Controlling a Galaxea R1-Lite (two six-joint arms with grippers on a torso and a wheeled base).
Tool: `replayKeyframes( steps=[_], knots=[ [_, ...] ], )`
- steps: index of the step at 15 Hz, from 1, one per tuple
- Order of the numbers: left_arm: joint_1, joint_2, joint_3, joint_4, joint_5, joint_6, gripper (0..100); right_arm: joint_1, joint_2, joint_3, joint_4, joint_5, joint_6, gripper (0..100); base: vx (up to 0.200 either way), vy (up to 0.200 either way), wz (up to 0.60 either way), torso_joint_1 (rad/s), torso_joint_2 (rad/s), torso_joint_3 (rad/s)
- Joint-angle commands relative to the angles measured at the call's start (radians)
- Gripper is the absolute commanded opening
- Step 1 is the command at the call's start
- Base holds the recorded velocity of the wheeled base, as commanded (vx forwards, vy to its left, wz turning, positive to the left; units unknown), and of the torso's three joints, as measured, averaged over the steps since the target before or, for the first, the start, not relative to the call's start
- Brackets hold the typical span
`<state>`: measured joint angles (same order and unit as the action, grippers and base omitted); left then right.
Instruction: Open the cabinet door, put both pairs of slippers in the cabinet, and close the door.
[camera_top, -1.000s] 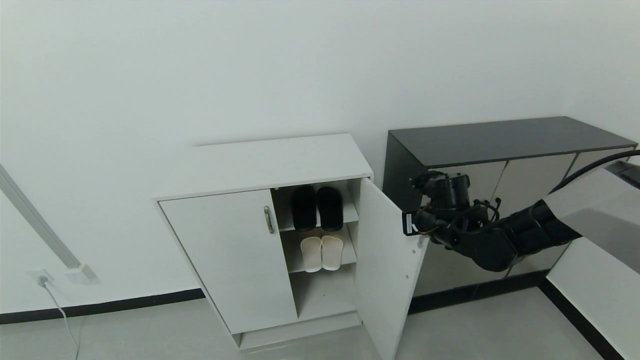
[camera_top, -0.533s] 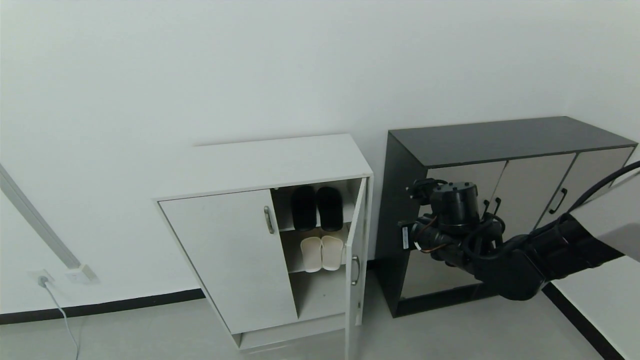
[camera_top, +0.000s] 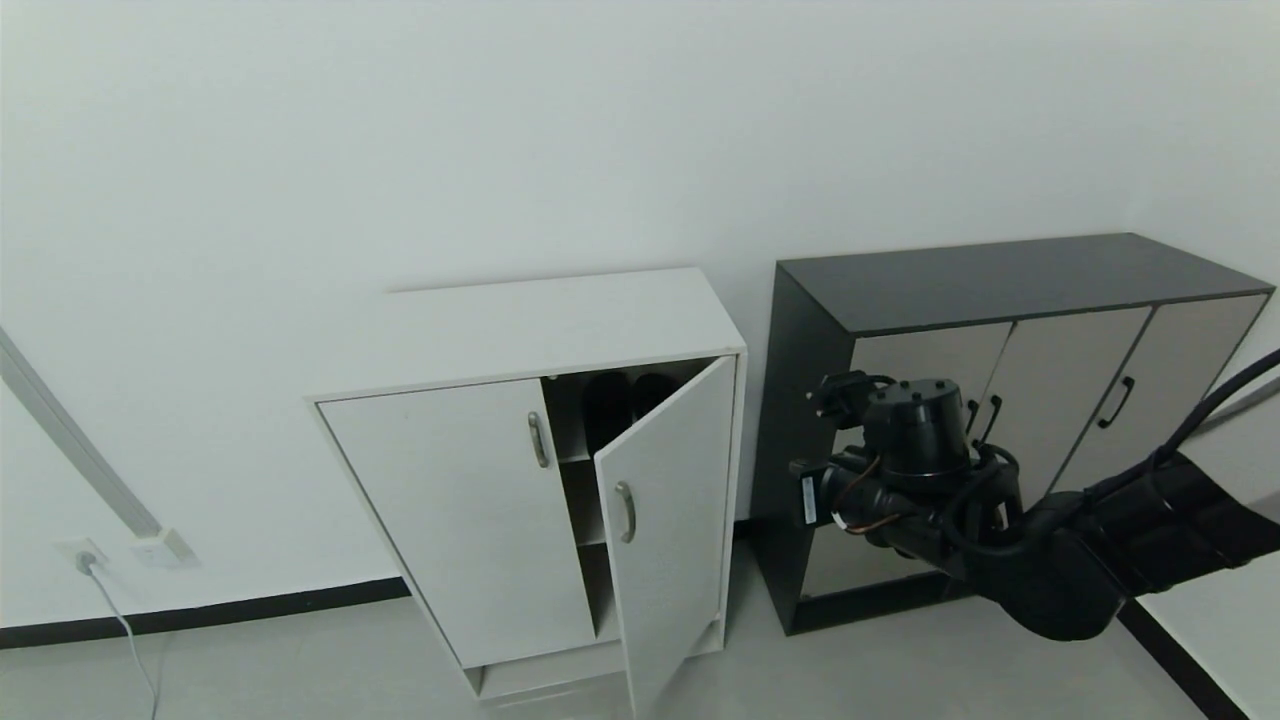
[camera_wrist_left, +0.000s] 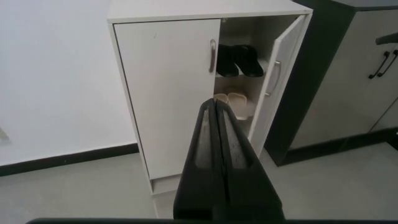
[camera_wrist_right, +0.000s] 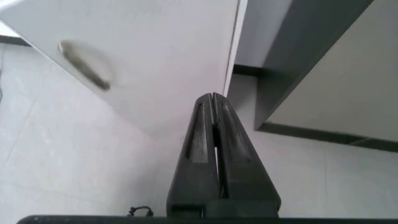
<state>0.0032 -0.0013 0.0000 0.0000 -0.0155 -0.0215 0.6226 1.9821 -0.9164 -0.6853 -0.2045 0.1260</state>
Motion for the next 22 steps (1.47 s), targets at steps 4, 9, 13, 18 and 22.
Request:
replayKeyframes(
  steps=[4,9,13,18,22],
  knots=[
    [0.0,0.001,0.0,0.0,0.0,0.0,0,0.036,-0.026,0.031,0.0,0.0,0.0,0,0.0,0.0,0.6,0.0,0.0,0.005],
    [0.0,0.001,0.0,0.0,0.0,0.0,0,0.043,-0.016,0.071,-0.062,0.051,-0.006,0,0.0,0.0,0.0,0.0,0.0,0.0],
    [0.0,0.001,0.0,0.0,0.0,0.0,0,0.043,-0.008,0.088,-0.072,0.051,-0.014,0,0.0,0.0,0.0,0.0,0.0,0.0],
    [0.0,0.001,0.0,0.0,0.0,0.0,0,0.043,-0.008,0.126,-0.126,0.05,-0.016,0,0.0,0.0,0.0,0.0,0.0,0.0],
    [0.0,0.001,0.0,0.0,0.0,0.0,0,0.043,-0.009,0.154,-0.152,0.048,-0.014,0,0.0,0.0,0.0,0.0,0.0,0.0]
  ],
)
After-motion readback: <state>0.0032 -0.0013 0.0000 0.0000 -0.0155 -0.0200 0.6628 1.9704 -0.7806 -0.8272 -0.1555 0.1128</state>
